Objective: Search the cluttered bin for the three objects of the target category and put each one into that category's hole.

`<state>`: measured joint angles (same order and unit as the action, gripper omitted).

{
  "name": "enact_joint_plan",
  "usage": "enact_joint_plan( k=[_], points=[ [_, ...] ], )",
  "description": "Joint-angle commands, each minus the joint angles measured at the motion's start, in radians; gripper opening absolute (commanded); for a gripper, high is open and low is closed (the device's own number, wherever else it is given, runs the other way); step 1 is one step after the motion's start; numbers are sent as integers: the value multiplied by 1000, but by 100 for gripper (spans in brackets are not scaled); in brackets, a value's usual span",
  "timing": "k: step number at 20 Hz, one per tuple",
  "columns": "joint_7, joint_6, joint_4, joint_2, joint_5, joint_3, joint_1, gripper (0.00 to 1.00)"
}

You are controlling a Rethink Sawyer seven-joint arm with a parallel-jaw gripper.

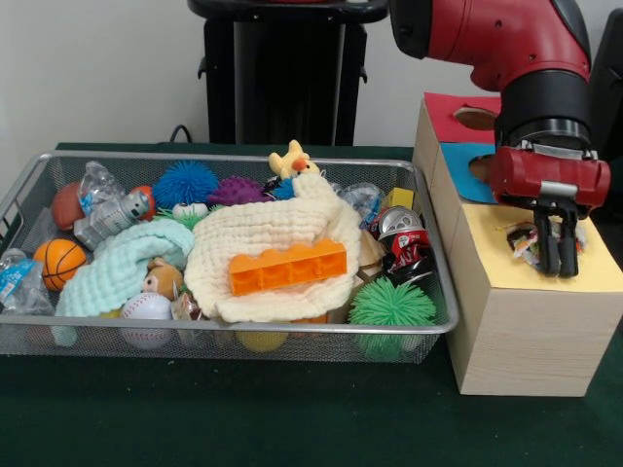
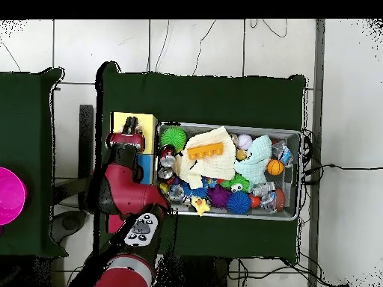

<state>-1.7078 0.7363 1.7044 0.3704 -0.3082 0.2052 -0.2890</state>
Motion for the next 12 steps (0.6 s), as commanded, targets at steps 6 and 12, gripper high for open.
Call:
enact_joint_plan(
  k=[6,12],
  points=[
    [-178,-102,27,-25,-98,-74,-49,0],
    [-170,-130,60,-6,-107,-58,-63,0]
  ],
)
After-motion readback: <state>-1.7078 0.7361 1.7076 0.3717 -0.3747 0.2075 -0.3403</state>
